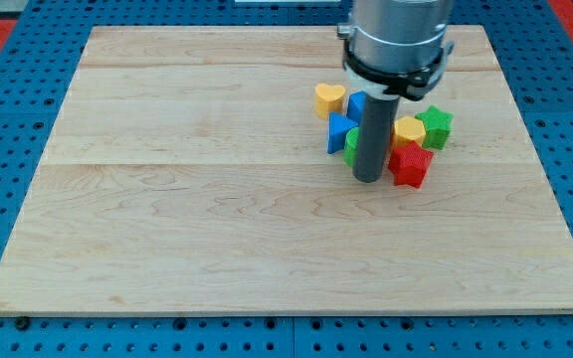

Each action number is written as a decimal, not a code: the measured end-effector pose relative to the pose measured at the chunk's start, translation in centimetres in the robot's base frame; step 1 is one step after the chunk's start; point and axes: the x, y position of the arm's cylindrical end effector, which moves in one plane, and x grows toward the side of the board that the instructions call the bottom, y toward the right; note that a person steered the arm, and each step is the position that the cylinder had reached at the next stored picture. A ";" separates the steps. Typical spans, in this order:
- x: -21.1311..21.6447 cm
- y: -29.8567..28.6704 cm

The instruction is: Push the red star into the group of objects

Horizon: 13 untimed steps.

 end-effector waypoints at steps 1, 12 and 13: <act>0.4 0.6; 0.3 4.5; 0.3 4.5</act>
